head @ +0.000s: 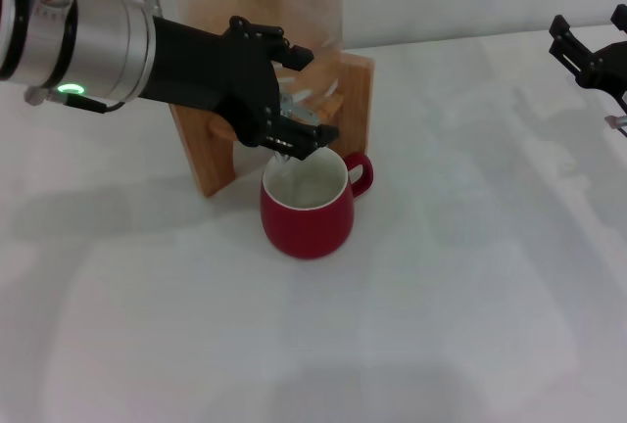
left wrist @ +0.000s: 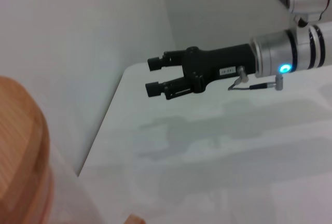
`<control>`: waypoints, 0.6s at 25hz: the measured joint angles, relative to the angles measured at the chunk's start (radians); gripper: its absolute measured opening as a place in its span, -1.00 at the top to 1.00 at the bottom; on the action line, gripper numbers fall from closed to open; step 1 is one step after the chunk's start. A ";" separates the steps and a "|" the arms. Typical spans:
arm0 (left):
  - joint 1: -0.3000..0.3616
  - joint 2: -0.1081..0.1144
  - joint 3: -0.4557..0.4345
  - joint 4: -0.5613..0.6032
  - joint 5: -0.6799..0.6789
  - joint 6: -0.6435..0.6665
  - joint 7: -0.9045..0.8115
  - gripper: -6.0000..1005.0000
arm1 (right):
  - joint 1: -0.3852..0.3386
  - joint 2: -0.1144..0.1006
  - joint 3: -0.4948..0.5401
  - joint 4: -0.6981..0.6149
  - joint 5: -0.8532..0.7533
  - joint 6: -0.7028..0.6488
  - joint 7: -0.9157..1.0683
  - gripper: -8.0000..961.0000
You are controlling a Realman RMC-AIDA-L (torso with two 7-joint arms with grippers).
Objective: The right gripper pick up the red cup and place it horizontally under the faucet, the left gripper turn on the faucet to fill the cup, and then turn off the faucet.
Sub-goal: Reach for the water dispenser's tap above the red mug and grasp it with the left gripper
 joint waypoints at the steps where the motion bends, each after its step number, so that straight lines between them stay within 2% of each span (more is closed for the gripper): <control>1: 0.001 0.000 0.001 0.002 -0.003 0.001 0.000 -0.75 | 0.000 0.000 0.000 0.000 0.000 0.002 0.000 -0.79; 8: 0.039 -0.003 0.004 0.036 -0.024 -0.001 -0.010 -0.75 | 0.002 0.000 0.002 0.001 0.003 0.008 -0.006 -0.79; 15: 0.121 -0.004 0.005 0.074 -0.077 -0.016 -0.012 -0.75 | 0.003 0.000 0.004 0.002 0.004 0.011 -0.008 -0.79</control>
